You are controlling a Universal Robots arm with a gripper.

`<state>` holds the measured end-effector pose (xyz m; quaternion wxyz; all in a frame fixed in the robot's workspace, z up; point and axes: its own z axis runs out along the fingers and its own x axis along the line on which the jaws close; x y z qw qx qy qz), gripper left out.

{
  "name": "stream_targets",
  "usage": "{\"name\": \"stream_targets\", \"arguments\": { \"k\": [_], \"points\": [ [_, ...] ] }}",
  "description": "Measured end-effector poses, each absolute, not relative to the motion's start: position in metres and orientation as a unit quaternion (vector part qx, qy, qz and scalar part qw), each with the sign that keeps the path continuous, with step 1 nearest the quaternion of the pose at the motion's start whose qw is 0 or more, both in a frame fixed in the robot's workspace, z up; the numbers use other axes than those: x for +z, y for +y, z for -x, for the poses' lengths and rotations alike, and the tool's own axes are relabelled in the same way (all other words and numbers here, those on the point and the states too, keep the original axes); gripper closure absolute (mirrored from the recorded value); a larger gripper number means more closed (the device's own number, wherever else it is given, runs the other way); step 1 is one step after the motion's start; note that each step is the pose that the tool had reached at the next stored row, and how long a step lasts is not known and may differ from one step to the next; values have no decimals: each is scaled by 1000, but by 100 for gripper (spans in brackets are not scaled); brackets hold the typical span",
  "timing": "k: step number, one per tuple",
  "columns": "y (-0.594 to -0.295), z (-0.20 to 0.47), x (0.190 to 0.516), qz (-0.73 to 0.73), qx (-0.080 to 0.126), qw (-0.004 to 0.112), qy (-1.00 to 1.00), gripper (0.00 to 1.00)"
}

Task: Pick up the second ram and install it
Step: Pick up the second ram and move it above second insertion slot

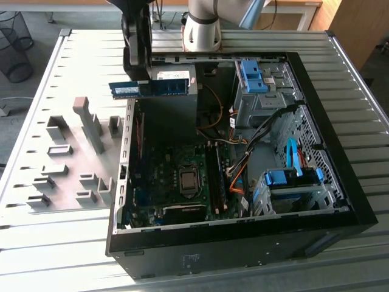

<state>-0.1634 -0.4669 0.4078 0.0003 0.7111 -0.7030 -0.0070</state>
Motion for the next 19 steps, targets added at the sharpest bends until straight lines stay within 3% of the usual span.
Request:
{"name": "stream_targets", "arguments": {
  "k": [19],
  "points": [
    [-467, 119, 408, -711, -7, 0, -703, 86]
  ]
}}
